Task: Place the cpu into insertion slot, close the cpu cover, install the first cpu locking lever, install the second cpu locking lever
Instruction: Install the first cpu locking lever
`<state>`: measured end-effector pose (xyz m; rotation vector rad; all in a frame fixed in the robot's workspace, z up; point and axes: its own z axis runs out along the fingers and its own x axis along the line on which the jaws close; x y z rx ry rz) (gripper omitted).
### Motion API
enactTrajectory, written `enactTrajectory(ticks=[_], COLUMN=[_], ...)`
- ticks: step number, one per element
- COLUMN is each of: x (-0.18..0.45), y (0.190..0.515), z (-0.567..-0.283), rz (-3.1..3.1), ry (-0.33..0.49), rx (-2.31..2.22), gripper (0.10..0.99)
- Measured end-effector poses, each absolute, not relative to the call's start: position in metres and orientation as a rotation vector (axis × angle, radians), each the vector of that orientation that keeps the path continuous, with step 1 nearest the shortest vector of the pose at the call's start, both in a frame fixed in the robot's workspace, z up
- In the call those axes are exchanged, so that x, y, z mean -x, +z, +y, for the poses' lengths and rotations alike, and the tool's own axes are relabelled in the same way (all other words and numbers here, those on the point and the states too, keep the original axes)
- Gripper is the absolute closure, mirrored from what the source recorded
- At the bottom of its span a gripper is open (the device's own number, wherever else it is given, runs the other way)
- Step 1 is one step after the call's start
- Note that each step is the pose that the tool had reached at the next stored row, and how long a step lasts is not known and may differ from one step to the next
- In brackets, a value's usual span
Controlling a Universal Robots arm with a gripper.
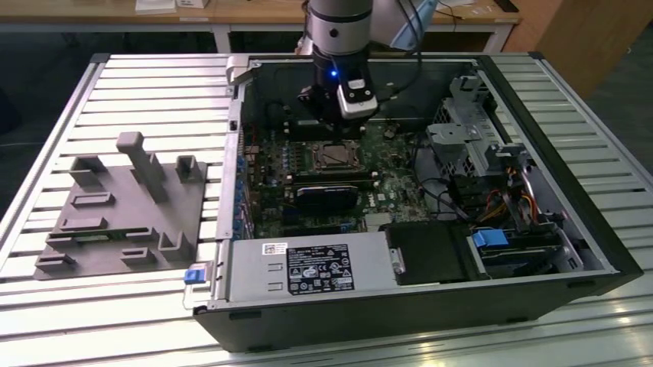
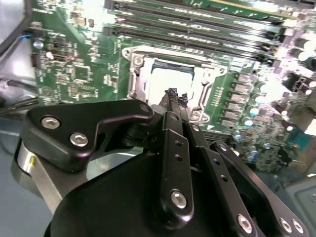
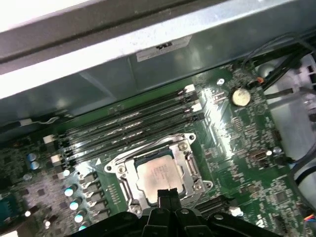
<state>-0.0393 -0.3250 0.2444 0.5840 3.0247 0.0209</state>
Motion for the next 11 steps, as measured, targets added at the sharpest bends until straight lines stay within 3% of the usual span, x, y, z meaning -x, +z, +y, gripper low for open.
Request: enactTrajectory(ticks=[11], x=[0.0348], y=[0.2442], z=[-0.3343], rz=[3.034], ry=[0.017], rx=[-0.581], gripper=[0.984])
